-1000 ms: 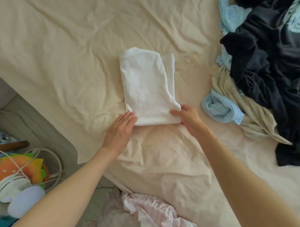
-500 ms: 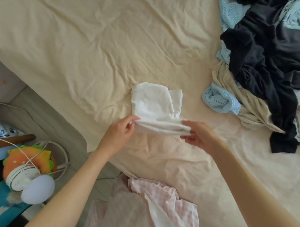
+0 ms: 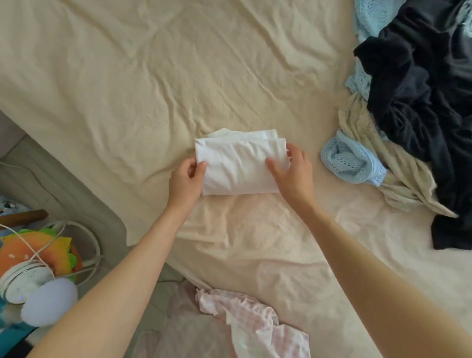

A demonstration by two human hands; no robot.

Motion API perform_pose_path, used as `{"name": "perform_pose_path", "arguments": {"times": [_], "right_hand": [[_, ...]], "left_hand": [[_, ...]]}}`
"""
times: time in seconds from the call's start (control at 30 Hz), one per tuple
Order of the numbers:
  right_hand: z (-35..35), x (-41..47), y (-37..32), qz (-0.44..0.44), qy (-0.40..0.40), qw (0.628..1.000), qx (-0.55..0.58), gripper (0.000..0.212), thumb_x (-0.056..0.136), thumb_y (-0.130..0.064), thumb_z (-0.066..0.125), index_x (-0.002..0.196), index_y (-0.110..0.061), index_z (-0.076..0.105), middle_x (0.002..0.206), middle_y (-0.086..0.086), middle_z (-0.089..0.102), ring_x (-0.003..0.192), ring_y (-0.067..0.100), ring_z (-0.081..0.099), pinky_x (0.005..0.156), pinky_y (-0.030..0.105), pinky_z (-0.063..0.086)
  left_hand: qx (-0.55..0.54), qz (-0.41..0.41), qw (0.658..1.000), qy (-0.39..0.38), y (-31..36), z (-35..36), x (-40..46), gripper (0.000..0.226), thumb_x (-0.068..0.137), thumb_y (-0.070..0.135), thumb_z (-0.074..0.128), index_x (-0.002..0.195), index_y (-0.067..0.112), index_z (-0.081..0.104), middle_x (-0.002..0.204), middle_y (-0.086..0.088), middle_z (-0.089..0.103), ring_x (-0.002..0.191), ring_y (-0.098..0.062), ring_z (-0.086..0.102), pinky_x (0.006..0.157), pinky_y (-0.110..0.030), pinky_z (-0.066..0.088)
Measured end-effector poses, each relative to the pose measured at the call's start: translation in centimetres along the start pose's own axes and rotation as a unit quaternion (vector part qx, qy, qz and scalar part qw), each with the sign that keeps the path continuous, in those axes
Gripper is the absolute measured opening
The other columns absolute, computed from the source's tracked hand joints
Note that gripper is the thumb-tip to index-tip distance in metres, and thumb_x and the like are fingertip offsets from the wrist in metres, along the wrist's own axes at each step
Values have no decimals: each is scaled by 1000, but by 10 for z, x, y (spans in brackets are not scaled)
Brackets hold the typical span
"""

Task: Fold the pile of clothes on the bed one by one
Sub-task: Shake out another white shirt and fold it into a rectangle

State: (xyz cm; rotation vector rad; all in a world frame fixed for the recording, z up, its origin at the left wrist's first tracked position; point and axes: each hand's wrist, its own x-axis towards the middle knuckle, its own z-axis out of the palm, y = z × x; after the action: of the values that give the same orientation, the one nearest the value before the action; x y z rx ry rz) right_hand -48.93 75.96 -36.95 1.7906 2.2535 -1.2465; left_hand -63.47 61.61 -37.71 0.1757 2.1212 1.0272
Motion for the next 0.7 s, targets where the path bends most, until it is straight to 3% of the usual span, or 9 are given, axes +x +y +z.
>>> {"name": "perform_pose_path", "arguments": {"times": [0.1,0.2,0.3,0.4,0.47,0.53,0.6,0.7], "right_hand": [[9,1,5,-6,1,1000,-14,50,89,-32,60,131,-7,46,125,9,50,109,23,49,87,28,37],[11,5,11,82,-31,994,59,49,88,-31,62,128,-7,48,123,7,53,104,20,54,89,32,45],[9,10,9,192,-36,962,192,38,82,-30,69,112,-11,55,110,5,60,99,21,60,90,43,52],[-1,12,8,250,-82,921,289,20,85,-31,68,92,-14,60,85,-1,64,76,14,65,77,39,56],[-12,17,8,281,-141,894,321,24,86,-33,67,91,-10,63,66,-3,56,51,10,54,66,34,52],[-22,25,8,310,-197,872,324,29,86,-34,67,97,-7,63,68,0,52,48,11,47,60,31,52],[-27,32,7,319,-239,861,317,27,86,-31,67,97,-7,62,67,0,53,47,12,47,58,30,51],[-29,36,7,319,-272,851,317,25,87,-29,67,96,-7,59,58,-3,50,41,10,43,60,30,48]], "left_hand": [[117,38,992,35,-4,4,1,18,96,24,50,93,8,58,86,-9,64,77,-20,53,65,-27,34],[192,18,980,41,1,14,18,23,96,26,50,103,6,58,100,-14,66,91,-31,58,75,-36,42],[178,-40,982,59,4,20,27,26,93,29,55,107,7,55,108,-11,65,102,-31,58,85,-39,45],[141,-47,986,72,5,14,29,33,91,34,58,110,7,58,109,-7,66,101,-26,60,85,-33,45],[125,-57,990,43,4,7,32,34,92,35,57,111,7,62,109,-7,66,99,-24,61,85,-32,47],[58,-91,994,-9,4,-2,38,32,93,32,55,112,7,62,105,-8,67,93,-24,64,84,-35,53],[-27,-136,988,-73,6,-9,41,29,95,27,53,115,6,60,95,-6,67,82,-18,65,68,-29,58],[-54,-159,975,-149,8,-15,41,27,97,24,50,121,12,54,99,-2,64,83,-12,64,58,-22,54]]}}
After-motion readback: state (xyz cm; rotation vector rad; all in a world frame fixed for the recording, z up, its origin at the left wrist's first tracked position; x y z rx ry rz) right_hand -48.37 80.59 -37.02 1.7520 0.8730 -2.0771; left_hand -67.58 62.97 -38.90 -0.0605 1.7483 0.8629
